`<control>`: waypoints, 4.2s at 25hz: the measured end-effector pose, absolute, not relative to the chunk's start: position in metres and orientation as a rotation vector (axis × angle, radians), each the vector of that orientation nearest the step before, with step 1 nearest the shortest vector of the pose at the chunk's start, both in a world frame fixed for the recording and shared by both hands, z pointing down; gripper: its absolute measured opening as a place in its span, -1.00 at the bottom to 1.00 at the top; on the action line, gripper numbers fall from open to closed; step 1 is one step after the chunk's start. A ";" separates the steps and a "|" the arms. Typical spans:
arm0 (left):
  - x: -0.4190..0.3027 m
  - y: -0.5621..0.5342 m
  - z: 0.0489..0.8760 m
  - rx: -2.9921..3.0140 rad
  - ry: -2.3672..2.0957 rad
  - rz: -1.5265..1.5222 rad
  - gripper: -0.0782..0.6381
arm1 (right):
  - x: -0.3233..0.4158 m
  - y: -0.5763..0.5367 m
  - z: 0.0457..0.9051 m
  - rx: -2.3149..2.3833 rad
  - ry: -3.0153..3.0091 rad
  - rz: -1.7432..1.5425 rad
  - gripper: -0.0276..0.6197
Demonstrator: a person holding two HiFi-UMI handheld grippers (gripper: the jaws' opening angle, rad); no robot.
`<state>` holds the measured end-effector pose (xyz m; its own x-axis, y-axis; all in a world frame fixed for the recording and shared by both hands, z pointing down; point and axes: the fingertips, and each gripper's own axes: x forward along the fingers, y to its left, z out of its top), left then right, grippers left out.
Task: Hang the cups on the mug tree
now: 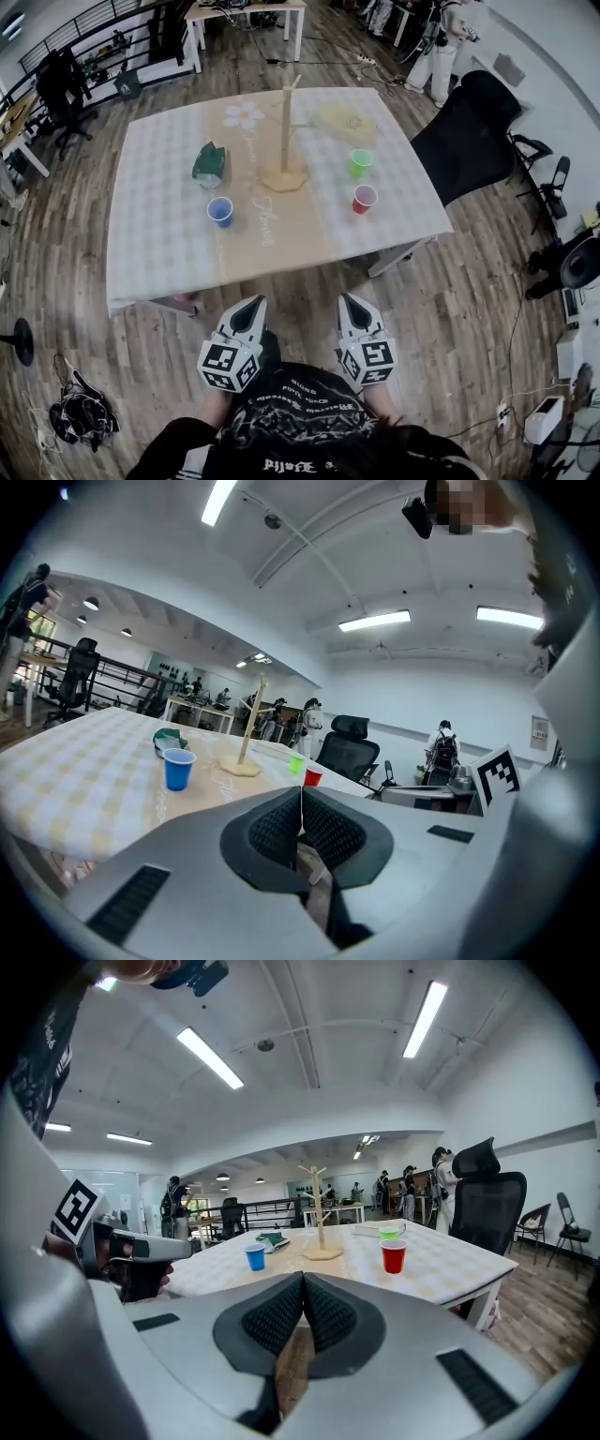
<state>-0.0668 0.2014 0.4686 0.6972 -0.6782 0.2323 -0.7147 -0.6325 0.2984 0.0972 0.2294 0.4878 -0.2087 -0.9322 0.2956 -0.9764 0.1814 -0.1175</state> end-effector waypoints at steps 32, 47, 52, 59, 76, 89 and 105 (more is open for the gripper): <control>-0.100 -0.026 0.467 2.622 -0.891 0.155 -0.72 | 0.096 0.033 0.500 2.133 -2.054 0.552 -0.89; -0.061 -0.067 0.469 2.590 -0.988 0.189 -0.72 | 0.228 -0.008 0.503 2.330 -1.873 0.747 -0.43; -0.056 -0.078 0.468 2.576 -1.031 0.187 -0.72 | 0.265 -0.026 0.510 2.330 -1.818 0.817 -0.41; -0.061 -0.089 0.472 2.544 -1.124 0.197 -0.72 | 0.298 -0.048 0.545 2.192 -1.733 0.920 -0.41; -0.058 -0.109 0.487 2.477 -1.200 0.261 -0.72 | 0.321 -0.092 0.585 1.987 -1.660 0.996 -0.54; -0.055 -0.105 0.493 2.457 -1.199 0.270 -0.72 | 0.320 -0.095 0.579 1.976 -1.666 0.933 -0.82; -0.062 -0.105 0.492 2.434 -1.217 0.242 -0.73 | 0.293 -0.103 0.523 2.031 -1.757 0.790 -0.83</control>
